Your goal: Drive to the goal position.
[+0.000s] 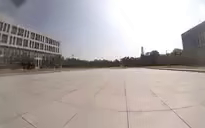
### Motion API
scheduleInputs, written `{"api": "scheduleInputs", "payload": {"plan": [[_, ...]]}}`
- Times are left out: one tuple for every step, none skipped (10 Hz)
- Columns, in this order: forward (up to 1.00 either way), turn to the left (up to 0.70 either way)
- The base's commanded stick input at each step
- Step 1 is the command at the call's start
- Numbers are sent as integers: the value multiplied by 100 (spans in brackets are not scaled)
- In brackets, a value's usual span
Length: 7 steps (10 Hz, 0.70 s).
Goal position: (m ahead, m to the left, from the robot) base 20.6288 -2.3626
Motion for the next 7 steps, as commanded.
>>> {"api": "scheduleInputs", "payload": {"plan": [[66, 0], [64, 0], [64, 0], [63, 0], [61, 0], [60, 0], [59, 0]]}}
